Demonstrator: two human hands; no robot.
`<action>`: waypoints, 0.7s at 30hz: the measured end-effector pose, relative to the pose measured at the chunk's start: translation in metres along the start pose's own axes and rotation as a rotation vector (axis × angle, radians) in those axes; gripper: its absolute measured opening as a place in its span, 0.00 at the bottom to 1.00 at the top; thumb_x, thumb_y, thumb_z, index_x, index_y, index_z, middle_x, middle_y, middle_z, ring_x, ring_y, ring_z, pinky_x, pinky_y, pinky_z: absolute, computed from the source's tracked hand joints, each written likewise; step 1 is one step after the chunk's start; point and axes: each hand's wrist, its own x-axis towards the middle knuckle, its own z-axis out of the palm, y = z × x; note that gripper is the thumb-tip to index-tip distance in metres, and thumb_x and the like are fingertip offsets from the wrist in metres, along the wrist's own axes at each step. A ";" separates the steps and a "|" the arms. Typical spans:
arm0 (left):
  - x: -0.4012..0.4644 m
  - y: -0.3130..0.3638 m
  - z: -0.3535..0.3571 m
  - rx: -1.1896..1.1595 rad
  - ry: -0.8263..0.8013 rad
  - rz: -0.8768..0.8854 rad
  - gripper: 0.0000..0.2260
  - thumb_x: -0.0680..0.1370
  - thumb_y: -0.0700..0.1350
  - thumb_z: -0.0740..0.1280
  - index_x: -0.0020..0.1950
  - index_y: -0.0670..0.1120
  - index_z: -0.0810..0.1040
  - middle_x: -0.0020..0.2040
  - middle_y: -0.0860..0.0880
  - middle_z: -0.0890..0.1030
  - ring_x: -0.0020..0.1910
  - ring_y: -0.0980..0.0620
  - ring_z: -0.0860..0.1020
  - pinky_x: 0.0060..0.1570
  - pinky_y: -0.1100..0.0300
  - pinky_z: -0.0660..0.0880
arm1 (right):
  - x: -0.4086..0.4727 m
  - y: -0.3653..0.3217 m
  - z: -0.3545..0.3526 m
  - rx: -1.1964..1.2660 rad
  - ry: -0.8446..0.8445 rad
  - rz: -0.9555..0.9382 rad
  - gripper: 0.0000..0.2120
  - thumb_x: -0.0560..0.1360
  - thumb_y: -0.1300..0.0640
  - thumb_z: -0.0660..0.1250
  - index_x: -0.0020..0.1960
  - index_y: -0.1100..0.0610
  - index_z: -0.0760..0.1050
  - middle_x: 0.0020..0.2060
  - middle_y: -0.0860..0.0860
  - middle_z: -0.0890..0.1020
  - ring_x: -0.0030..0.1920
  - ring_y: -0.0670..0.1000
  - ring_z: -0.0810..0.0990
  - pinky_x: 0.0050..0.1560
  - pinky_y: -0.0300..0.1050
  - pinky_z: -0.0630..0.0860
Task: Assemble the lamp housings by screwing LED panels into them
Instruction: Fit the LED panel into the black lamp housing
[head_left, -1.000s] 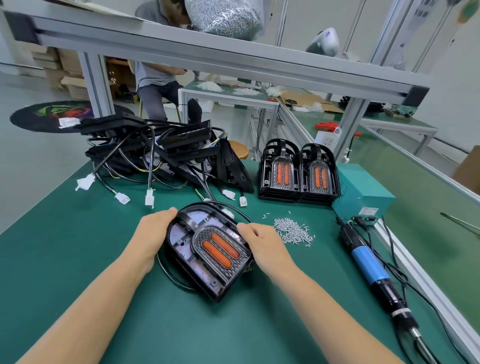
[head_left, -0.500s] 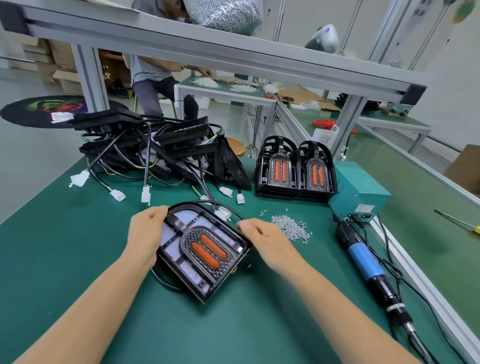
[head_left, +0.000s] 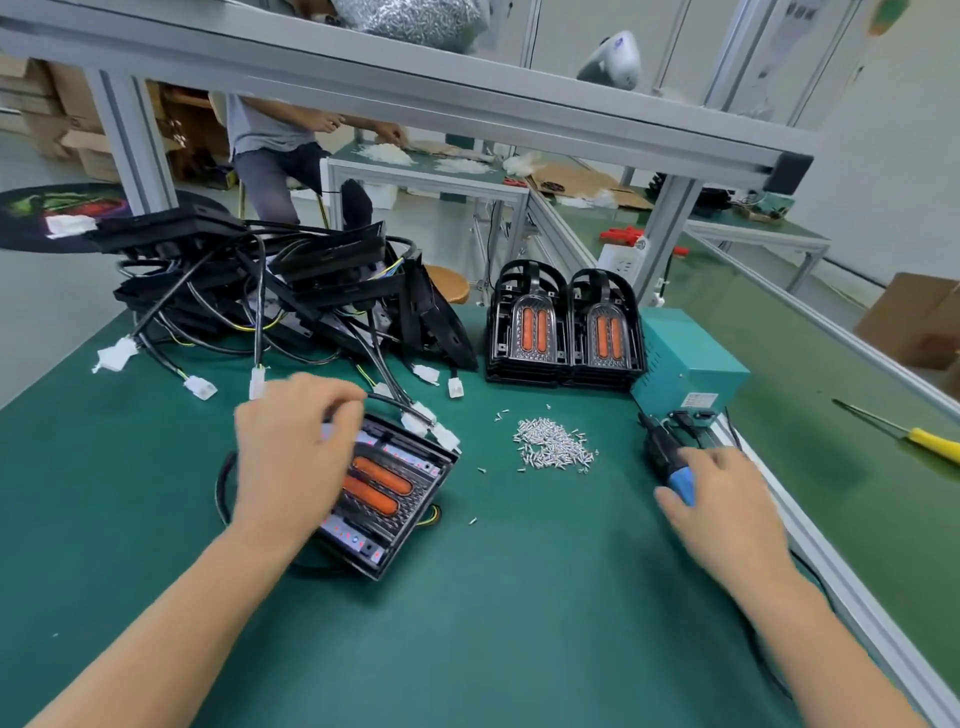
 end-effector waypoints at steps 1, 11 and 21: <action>-0.004 0.016 0.003 0.008 -0.059 0.108 0.07 0.72 0.43 0.64 0.39 0.49 0.82 0.38 0.52 0.81 0.43 0.45 0.77 0.49 0.47 0.71 | 0.000 0.010 -0.002 -0.044 -0.008 0.060 0.20 0.76 0.50 0.68 0.64 0.60 0.74 0.60 0.57 0.74 0.61 0.59 0.70 0.55 0.50 0.72; -0.033 0.059 0.064 0.827 -0.603 0.511 0.05 0.74 0.44 0.66 0.46 0.48 0.81 0.46 0.50 0.78 0.59 0.45 0.69 0.70 0.37 0.46 | 0.009 0.027 0.015 -0.120 -0.230 0.178 0.21 0.77 0.45 0.64 0.62 0.58 0.68 0.55 0.55 0.77 0.52 0.56 0.76 0.43 0.45 0.69; -0.027 0.054 0.057 0.860 -0.577 0.393 0.13 0.75 0.40 0.60 0.51 0.52 0.82 0.59 0.54 0.76 0.73 0.47 0.57 0.53 0.39 0.16 | 0.026 0.021 -0.001 0.720 -0.307 0.298 0.09 0.75 0.56 0.67 0.48 0.60 0.70 0.36 0.54 0.74 0.33 0.54 0.72 0.35 0.42 0.68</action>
